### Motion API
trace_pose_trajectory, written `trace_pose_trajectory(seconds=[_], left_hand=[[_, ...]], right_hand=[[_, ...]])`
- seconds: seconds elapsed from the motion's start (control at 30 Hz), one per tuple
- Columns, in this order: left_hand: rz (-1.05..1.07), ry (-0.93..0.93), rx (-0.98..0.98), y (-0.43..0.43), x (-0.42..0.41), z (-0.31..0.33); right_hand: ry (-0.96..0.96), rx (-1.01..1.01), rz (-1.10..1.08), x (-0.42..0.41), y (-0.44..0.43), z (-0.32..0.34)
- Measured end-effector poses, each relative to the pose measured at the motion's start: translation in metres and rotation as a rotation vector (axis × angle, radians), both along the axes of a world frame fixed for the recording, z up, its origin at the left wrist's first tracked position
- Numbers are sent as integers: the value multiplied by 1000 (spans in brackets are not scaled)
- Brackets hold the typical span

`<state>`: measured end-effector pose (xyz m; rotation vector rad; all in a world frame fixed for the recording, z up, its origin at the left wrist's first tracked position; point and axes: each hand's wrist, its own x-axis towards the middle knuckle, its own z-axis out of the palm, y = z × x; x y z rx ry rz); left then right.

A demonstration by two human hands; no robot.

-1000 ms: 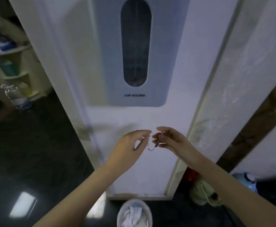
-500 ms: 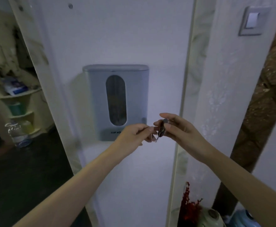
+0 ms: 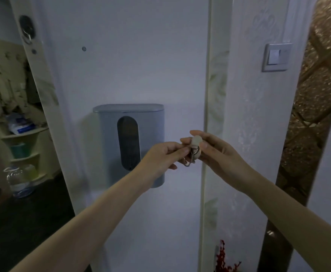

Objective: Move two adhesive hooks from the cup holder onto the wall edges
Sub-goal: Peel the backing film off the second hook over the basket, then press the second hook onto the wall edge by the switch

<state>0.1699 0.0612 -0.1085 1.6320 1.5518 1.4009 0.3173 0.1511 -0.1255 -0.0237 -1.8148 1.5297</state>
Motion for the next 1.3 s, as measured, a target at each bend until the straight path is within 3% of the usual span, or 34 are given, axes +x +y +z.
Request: trace_pose_trajectory(seconds=[0.43,0.87,1.3], left_hand=[[33,44,190,21,-7,27],[-1,140,366,64,-20,92],[66,446,485,106,-27,160]], right_hand=[[-64,271,-560,3,21,41],[-58,421,-725,-14,53,109],[-102,557,-927,-15,84,172]])
